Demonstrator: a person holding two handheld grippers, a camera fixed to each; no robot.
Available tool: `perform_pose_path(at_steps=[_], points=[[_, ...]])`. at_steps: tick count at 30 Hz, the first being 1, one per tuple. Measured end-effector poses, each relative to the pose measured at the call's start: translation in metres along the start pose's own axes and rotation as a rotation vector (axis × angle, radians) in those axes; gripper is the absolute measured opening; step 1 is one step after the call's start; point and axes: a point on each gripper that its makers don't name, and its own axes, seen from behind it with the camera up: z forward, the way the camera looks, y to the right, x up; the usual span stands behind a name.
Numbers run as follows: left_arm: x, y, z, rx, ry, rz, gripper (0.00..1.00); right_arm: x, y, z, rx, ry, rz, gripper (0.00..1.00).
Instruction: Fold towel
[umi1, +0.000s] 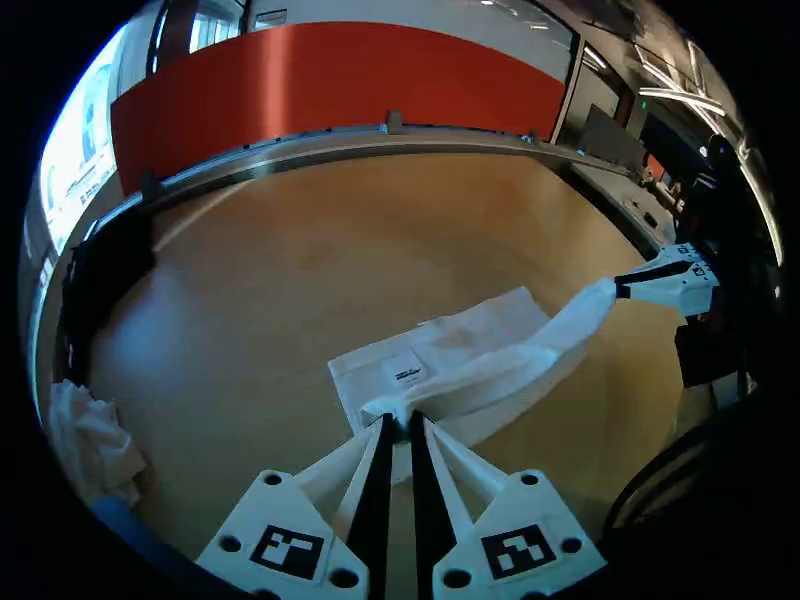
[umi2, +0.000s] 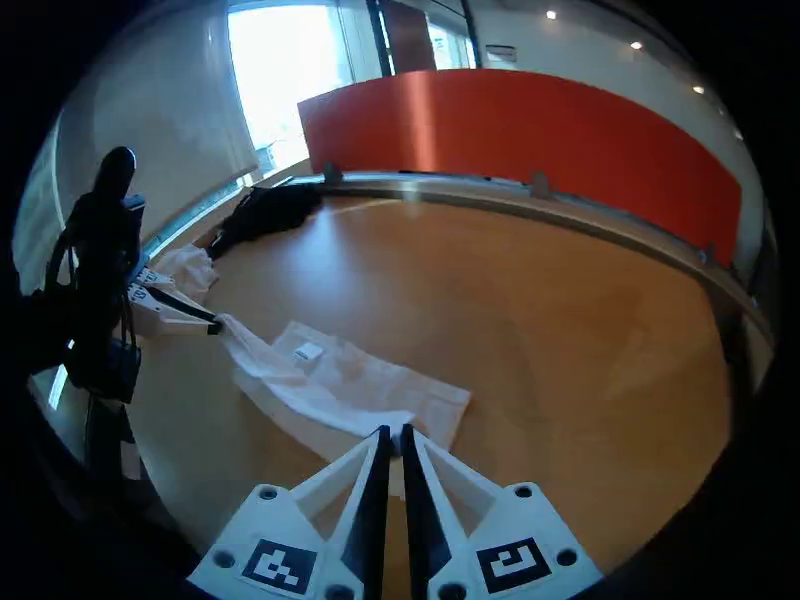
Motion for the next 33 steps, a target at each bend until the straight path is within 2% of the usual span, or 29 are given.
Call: perform_pose_path(at_steps=[8,20,23,26,30,33], points=[[-0.003,-0.014,0.036,-0.009,-0.041,-0.003,0.12,-0.008,0.018,0.033,-0.014,-0.048,0.019,0.09],[-0.008,-0.029,0.073,0.004,-0.066,-0.014,0.15,-0.017,0.037,0.067,-0.047,-0.079,0.036,0.09],[-0.006,-0.035,0.080,0.020,-0.061,-0.018,0.21,-0.016,0.043,0.073,-0.063,-0.075,0.042,0.11],[-0.003,-0.039,0.084,0.031,-0.057,-0.022,0.26,-0.015,0.048,0.076,-0.083,-0.069,0.037,0.17],[-0.002,-0.045,0.087,0.048,-0.055,-0.022,0.41,-0.014,0.054,0.078,-0.108,-0.062,0.025,0.27],[0.000,-0.048,0.086,0.060,-0.045,-0.017,0.59,-0.012,0.058,0.078,-0.126,-0.053,0.022,0.35]])
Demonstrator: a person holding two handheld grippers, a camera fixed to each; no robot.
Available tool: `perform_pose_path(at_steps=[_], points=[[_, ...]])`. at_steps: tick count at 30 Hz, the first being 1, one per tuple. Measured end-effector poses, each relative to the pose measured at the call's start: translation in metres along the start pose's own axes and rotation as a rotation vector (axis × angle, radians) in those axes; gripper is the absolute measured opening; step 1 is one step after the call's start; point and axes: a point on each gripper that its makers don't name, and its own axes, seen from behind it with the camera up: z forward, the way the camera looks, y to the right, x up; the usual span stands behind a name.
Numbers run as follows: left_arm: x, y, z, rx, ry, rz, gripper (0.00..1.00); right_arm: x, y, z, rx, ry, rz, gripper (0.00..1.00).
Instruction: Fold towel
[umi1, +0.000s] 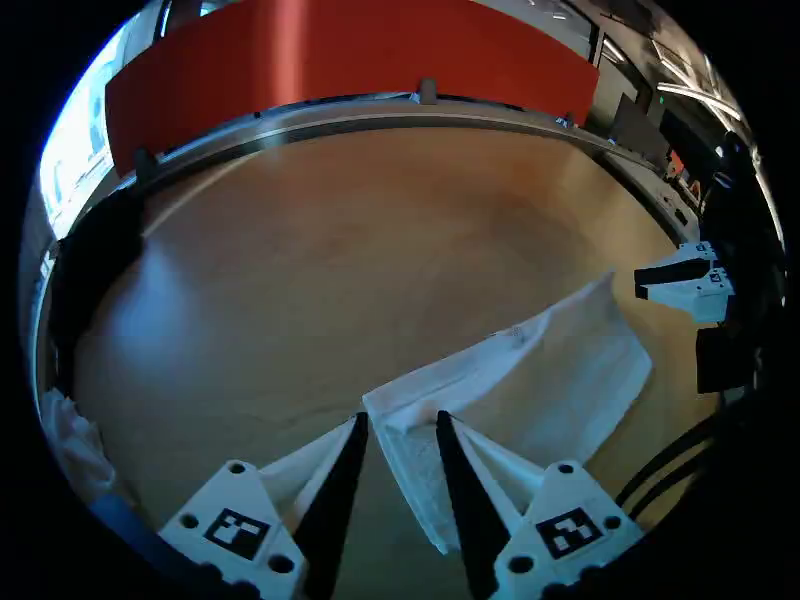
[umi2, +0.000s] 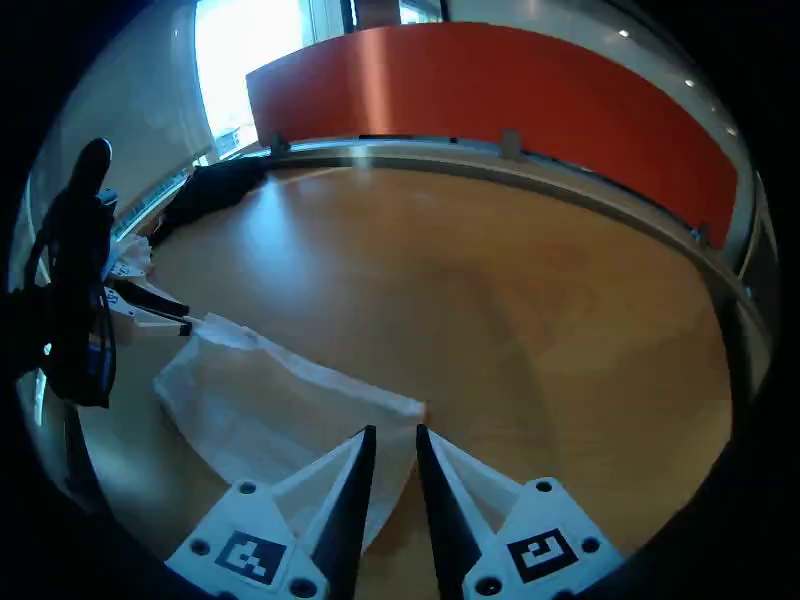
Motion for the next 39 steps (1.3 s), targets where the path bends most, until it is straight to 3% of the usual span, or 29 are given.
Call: perform_pose_path(at_steps=[1,8,10,29,39], points=[[0.000,-0.001,-0.001,0.002,0.003,0.001,0.65,0.001,0.001,0.000,-0.004,0.005,0.001,0.39],[-0.001,-0.004,-0.014,0.018,0.025,-0.010,0.68,0.002,-0.002,-0.009,0.005,0.027,0.007,0.70],[-0.004,-0.005,-0.020,0.022,0.029,-0.016,0.68,-0.001,-0.004,-0.012,0.010,0.031,0.000,0.73],[-0.071,0.002,-0.067,0.067,0.030,-0.103,0.68,-0.054,-0.023,-0.041,0.035,-0.005,-0.058,0.76],[-0.089,0.005,-0.083,0.080,0.035,-0.157,0.68,-0.076,-0.022,-0.042,0.050,-0.037,-0.104,0.77]])
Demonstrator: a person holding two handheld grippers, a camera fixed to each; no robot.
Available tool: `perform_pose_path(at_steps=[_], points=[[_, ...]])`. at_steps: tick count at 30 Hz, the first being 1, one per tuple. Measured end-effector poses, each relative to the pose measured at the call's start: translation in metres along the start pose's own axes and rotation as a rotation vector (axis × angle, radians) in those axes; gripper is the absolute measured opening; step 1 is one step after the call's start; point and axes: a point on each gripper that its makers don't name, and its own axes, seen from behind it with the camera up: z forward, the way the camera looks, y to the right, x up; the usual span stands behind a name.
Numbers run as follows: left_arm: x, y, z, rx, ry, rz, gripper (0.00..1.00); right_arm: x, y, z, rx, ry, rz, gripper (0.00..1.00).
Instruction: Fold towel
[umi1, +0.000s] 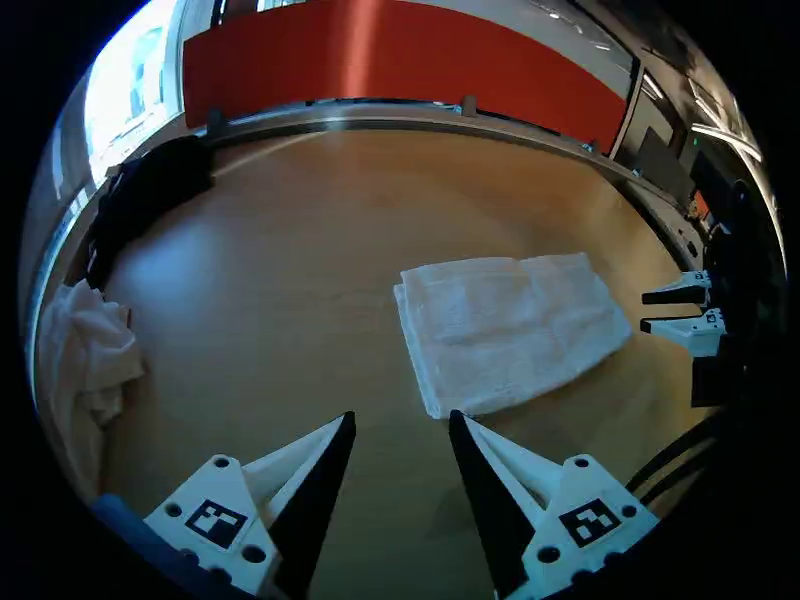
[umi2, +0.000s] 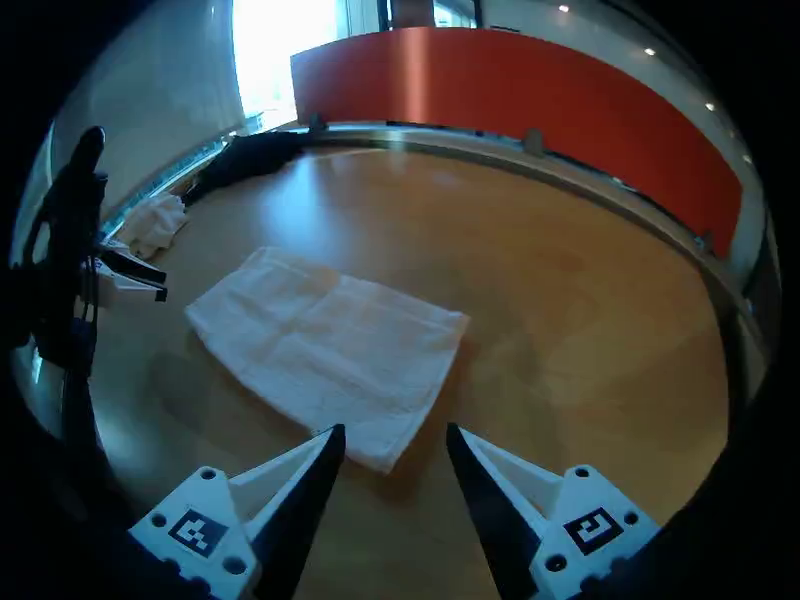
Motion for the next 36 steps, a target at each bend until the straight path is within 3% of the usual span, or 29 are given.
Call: perform_pose_path(at_steps=[13,21,31,36], points=[[-0.024,-0.005,-0.019,0.020,-0.012,-0.033,0.68,-0.030,0.001,0.016,0.017,-0.047,-0.057,0.74],[-0.031,-0.006,-0.026,0.022,-0.012,-0.056,0.68,-0.038,-0.002,0.019,0.040,-0.062,-0.062,0.48],[-0.033,-0.005,-0.030,0.022,-0.013,-0.053,0.68,-0.039,-0.001,0.021,0.029,-0.052,-0.092,0.07],[-0.033,-0.003,-0.031,0.020,-0.009,-0.057,0.68,-0.035,0.000,0.018,0.019,-0.042,-0.087,0.03]])
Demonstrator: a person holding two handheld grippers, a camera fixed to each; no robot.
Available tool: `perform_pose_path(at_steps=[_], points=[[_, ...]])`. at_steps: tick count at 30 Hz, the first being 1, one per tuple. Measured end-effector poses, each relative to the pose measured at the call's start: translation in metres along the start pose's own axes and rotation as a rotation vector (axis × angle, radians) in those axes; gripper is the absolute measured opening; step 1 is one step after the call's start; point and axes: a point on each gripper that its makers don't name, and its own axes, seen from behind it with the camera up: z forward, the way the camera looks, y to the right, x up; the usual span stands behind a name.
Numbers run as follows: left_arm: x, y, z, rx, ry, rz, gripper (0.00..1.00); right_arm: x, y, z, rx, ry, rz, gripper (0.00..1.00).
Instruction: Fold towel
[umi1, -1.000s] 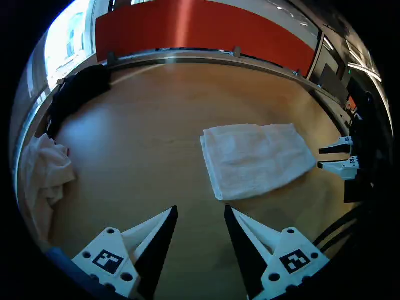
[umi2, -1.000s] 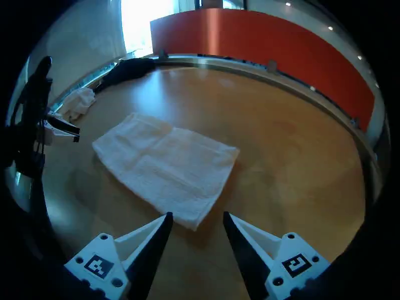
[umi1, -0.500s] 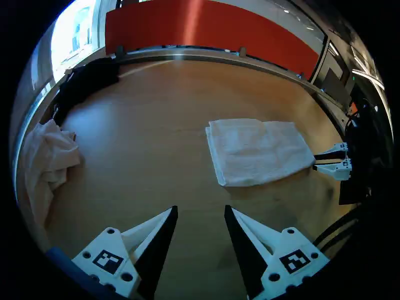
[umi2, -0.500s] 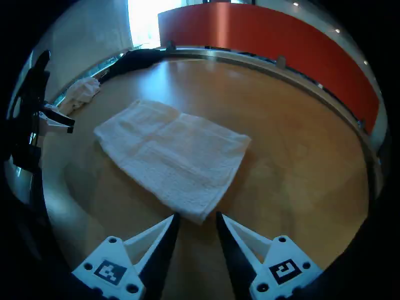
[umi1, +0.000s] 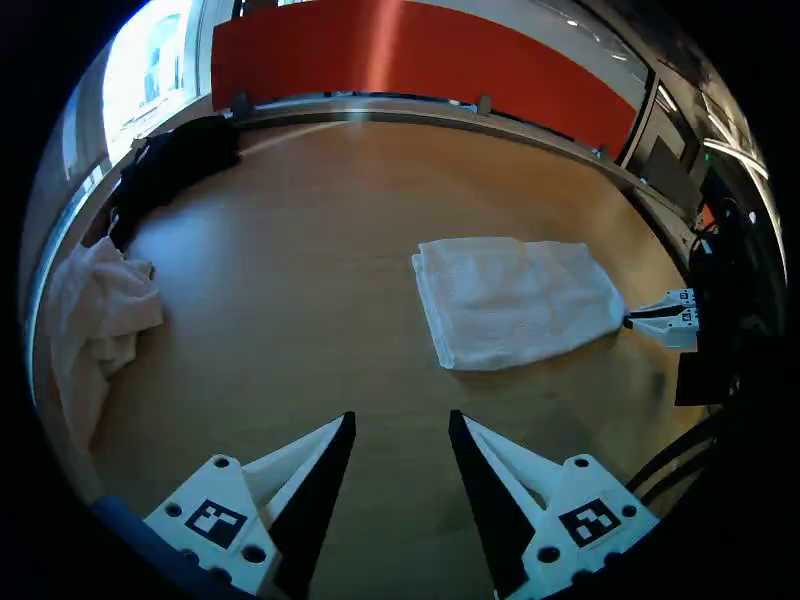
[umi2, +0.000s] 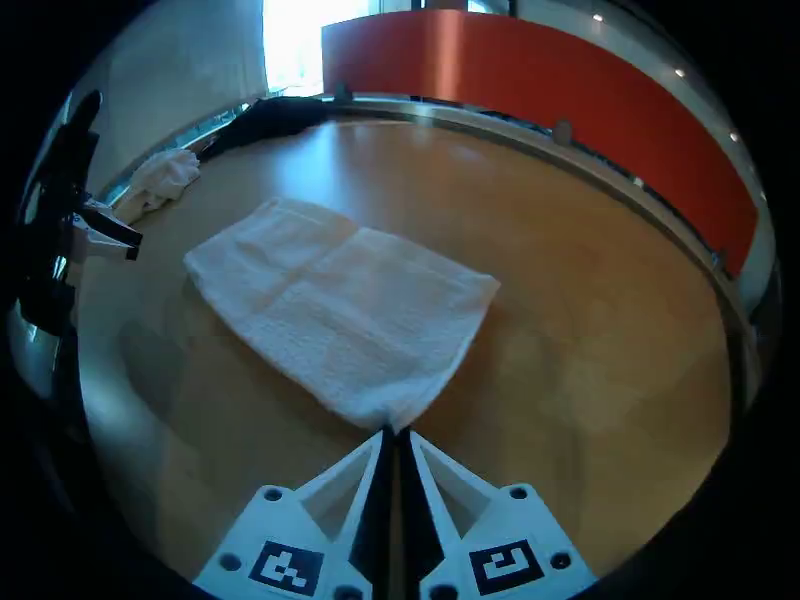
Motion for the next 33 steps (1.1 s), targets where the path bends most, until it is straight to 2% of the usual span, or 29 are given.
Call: perform_pose_path(at_steps=[9,24,33], points=[[0.003,0.001,-0.005,-0.004,0.009,-0.005,0.68,0.031,-0.002,-0.015,-0.007,0.053,-0.019,0.03],[0.011,-0.004,-0.028,0.001,0.053,-0.044,0.68,0.130,-0.032,-0.031,0.020,0.168,-0.151,0.03],[0.012,-0.006,-0.038,0.001,0.070,-0.048,0.68,0.152,-0.046,-0.030,0.039,0.177,-0.207,0.03]])
